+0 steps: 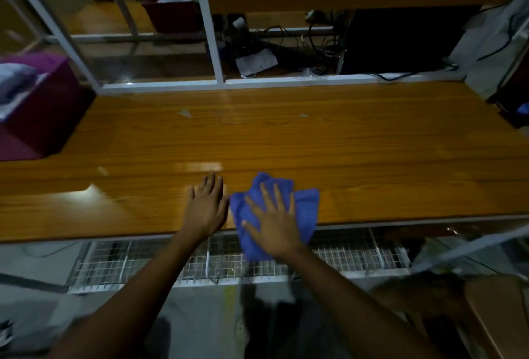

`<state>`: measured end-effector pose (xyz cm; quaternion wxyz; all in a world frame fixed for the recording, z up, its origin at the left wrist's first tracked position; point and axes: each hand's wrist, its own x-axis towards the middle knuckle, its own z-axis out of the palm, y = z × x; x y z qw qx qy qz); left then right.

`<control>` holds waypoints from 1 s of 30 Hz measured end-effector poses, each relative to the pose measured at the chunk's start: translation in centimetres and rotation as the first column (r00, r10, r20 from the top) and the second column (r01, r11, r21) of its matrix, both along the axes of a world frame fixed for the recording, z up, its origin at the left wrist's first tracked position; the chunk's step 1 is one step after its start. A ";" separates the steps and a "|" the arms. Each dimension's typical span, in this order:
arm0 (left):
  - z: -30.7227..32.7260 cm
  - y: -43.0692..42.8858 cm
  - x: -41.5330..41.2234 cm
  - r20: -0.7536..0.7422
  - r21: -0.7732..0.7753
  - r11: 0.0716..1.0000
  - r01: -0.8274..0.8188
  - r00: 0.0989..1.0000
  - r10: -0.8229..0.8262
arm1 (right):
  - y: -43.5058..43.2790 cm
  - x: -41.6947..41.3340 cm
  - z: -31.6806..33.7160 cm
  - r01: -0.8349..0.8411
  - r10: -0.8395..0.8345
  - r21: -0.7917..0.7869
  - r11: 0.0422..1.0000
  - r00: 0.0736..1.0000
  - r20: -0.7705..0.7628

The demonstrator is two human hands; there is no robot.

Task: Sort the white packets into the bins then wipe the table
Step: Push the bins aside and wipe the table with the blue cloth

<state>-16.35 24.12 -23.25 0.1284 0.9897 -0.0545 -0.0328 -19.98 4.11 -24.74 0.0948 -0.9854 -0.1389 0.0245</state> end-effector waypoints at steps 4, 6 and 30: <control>0.0 2.8 -1.2 0.028 -0.012 0.994 -0.109 0.994 0.109 | -1.5 0.4 0.4 -0.172 0.172 -0.004 0.985 0.984 0.046; 0.0 4.3 -1.5 0.019 0.010 0.991 -0.134 0.991 0.134 | -3.3 2.4 0.6 -0.113 0.112 0.016 0.994 0.994 0.013; 0.1 8.3 8.2 0.019 -0.002 0.995 -0.099 0.995 0.099 | 6.1 14.2 1.7 0.168 -0.164 0.019 0.986 0.978 -0.131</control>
